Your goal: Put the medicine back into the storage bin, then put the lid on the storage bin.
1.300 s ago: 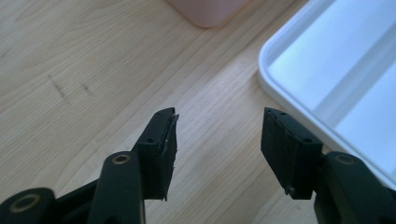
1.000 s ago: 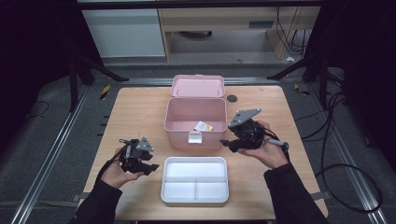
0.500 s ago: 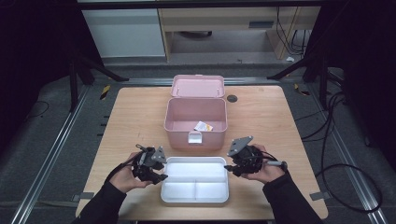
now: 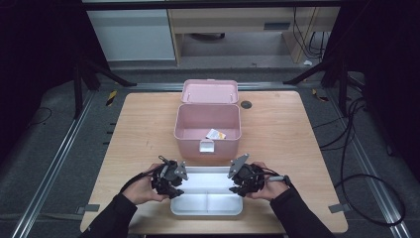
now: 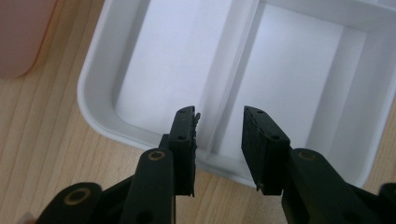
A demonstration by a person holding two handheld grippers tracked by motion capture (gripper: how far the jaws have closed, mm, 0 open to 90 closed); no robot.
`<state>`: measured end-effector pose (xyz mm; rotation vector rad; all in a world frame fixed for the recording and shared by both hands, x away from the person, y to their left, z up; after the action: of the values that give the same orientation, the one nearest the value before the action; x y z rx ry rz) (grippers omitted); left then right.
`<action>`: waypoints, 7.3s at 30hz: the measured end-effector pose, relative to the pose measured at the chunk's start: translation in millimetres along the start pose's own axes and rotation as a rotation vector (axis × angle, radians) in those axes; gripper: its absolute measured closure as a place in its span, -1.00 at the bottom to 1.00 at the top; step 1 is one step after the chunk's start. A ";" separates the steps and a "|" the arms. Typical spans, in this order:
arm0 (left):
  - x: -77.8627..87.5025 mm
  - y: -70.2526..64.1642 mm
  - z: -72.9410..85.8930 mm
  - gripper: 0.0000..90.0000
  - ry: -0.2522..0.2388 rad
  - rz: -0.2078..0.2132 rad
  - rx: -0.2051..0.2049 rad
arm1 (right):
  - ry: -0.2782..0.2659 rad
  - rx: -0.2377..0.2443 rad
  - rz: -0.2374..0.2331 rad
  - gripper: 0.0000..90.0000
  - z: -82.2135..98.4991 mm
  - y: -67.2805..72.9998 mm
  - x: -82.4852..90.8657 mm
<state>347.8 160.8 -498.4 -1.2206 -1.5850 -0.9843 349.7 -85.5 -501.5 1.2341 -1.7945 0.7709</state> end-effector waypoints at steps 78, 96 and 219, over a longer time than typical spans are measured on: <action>131.5 75.8 -76.4 0.95 0.082 -0.045 -0.205 | -0.025 0.050 0.017 0.84 -79.6 -71.6 117.0; 132.7 151.0 -93.6 0.93 0.092 -0.053 -0.181 | -0.107 0.058 0.047 0.83 -97.9 -138.6 110.9; 42.8 240.0 -40.8 -0.03 -0.416 -0.376 0.657 | -0.426 -0.608 0.345 -0.38 -72.4 -238.2 19.6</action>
<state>583.7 183.1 -428.0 -0.6965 -2.2843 -0.3566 589.9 -114.3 -439.7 0.7185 -2.3903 0.0963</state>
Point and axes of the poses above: each handheld gripper's, and its own axes: x roughly backward along the jaws, z roughly out of its underside, y roughly to its left, the point moved 3 cm from there along -x, roughly forward along the jaws, and after that the axes turned 4 degrees about -x, right-handed, at the moved point
